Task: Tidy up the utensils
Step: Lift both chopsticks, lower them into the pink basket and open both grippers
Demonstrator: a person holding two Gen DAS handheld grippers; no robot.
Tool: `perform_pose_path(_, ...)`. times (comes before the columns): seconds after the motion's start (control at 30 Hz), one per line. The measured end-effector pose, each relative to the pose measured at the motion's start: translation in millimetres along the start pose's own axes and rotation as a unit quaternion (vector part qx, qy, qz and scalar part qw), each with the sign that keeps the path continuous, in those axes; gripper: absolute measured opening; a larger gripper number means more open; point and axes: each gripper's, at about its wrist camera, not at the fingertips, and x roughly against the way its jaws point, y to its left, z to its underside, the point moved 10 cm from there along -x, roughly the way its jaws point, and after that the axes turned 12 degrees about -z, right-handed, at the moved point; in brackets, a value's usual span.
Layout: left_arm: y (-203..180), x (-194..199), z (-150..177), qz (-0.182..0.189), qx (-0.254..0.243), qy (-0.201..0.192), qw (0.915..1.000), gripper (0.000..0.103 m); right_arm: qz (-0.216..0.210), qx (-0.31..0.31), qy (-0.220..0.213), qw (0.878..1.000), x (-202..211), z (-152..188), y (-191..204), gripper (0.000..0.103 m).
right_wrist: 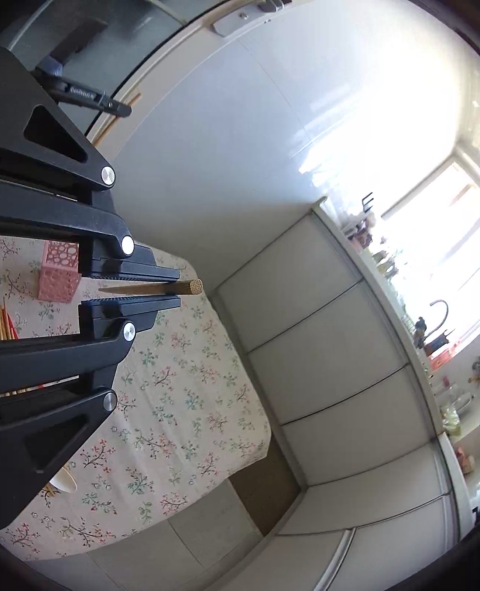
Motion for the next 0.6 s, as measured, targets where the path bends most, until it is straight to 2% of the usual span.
perform_pose_path(0.13, -8, -12, 14, 0.009, -0.017, -0.003, 0.9998, 0.007, -0.033, 0.018, 0.001, 0.999, 3, -3, 26, 0.007)
perform_pose_path(0.27, -26, -19, 31, 0.022, -0.063, -0.01, 0.9977, 0.007, -0.057, 0.026, 0.023, 0.998, -11, 7, 40, 0.007)
perform_pose_path(0.43, -47, -28, 55, 0.034, -0.118, -0.016, 0.9923, 0.007, -0.057, 0.043, 0.071, 0.995, -47, 34, 40, 0.007)
perform_pose_path(0.6, -60, -37, 71, 0.044, -0.144, -0.006, 0.9886, 0.007, -0.039, 0.041, 0.12, 0.991, -83, 64, 25, 0.007)
